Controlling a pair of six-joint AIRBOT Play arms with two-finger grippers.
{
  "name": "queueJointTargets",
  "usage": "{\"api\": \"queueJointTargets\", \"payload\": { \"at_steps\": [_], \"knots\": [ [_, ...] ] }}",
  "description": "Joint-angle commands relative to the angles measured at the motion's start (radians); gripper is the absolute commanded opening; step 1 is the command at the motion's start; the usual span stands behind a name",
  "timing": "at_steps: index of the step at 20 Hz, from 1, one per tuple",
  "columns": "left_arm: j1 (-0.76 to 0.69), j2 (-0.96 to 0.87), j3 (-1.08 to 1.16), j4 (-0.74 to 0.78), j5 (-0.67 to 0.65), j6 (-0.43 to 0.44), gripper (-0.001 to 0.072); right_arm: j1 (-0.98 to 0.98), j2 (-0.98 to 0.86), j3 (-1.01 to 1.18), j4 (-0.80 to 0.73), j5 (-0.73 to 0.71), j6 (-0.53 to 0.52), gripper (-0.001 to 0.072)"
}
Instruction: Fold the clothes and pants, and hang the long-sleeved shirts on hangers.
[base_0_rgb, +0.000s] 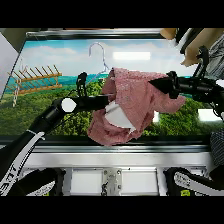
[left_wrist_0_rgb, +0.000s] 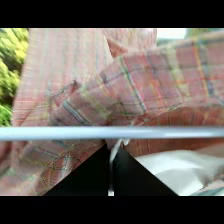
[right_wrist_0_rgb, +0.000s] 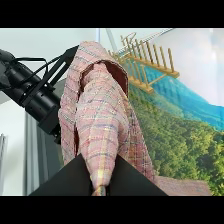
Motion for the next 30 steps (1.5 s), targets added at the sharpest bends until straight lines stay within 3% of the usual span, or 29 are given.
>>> {"api": "queueJointTargets", "payload": {
  "at_steps": [1,6,13,23,30],
  "knots": [
    [0.066,0.056,-0.002,0.068,-0.064,-0.005,0.0016,0.000,0.027,0.001,0.002,-0.015,0.043,0.0016],
    [0.161,0.168,-0.116,0.062,-0.105,-0.005,0.0015,0.001,0.068,0.001,0.072,-0.050,0.086,0.0016],
    [0.115,0.228,-0.129,0.057,-0.078,-0.005,0.0016,0.019,0.068,0.001,0.236,-0.053,0.110,0.0016],
    [0.270,0.207,-0.089,0.067,-0.174,0.016,0.0016,0.038,0.094,0.001,0.241,-0.071,0.135,0.0016],
    [0.279,0.115,-0.089,0.066,-0.211,0.045,0.0016,0.038,0.099,0.001,0.241,-0.071,0.139,0.0016]
  ]
}}
